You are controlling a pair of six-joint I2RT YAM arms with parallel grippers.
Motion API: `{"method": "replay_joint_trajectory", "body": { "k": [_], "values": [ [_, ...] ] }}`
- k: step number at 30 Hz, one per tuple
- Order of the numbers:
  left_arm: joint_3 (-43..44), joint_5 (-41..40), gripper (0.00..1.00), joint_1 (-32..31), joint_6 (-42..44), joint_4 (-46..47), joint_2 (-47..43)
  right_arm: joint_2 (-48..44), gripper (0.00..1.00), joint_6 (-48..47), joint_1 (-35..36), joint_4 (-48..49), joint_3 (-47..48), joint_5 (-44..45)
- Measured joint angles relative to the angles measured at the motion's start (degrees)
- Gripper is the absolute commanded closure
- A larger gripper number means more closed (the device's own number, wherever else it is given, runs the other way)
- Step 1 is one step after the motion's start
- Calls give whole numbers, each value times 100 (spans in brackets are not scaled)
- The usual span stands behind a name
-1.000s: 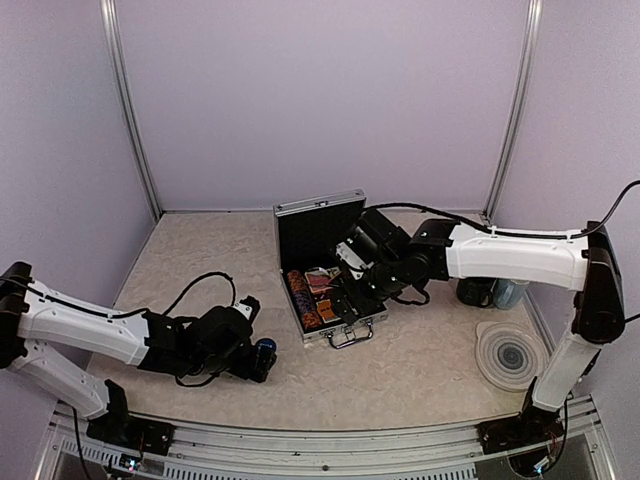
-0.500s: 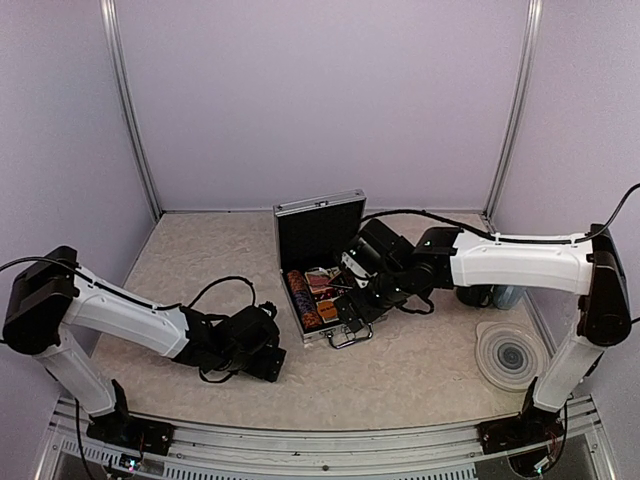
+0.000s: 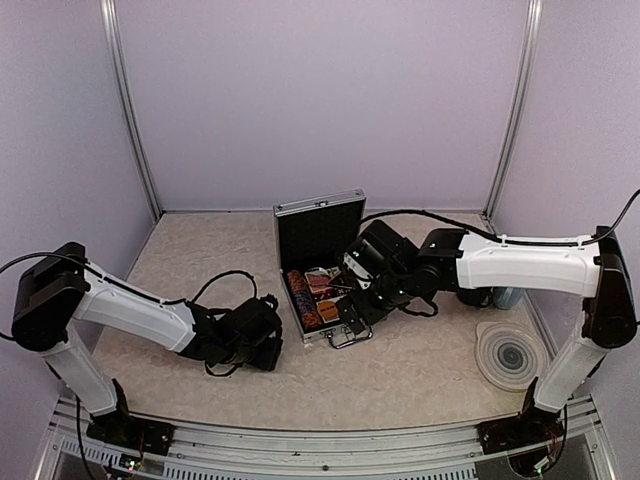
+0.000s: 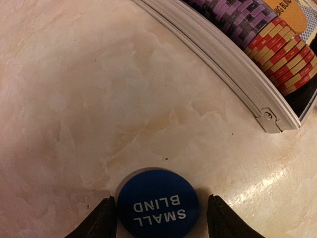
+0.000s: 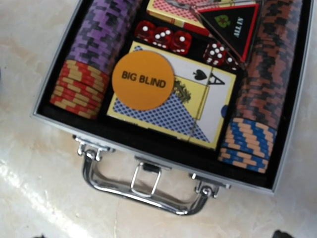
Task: Pack up texas hold em set
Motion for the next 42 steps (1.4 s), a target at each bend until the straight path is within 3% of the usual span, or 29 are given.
{"method": "replay_joint_trajectory", "body": {
  "k": [7, 13, 22, 31, 37, 42],
  "values": [
    [11, -17, 69, 74, 46, 116, 26, -203, 1, 28, 33, 0, -96, 46],
    [50, 17, 74, 103, 35, 162, 98, -317, 1, 61, 66, -2, -166, 92],
    [39, 111, 55, 42, -17, -160, -120, -369, 1, 227, 68, -195, -212, 195],
    [74, -83, 2, -463, -129, -717, -1139, -841, 1, 1272, 345, -1196, -1311, -15],
    [125, -205, 1, -643, -107, -732, -1617, -1561, 1, 2055, 575, -1506, -2164, -350],
    [254, -271, 1, -774, 61, -782, -1893, -1521, 1, 2297, 474, -1316, -2603, -649]
  ]
}}
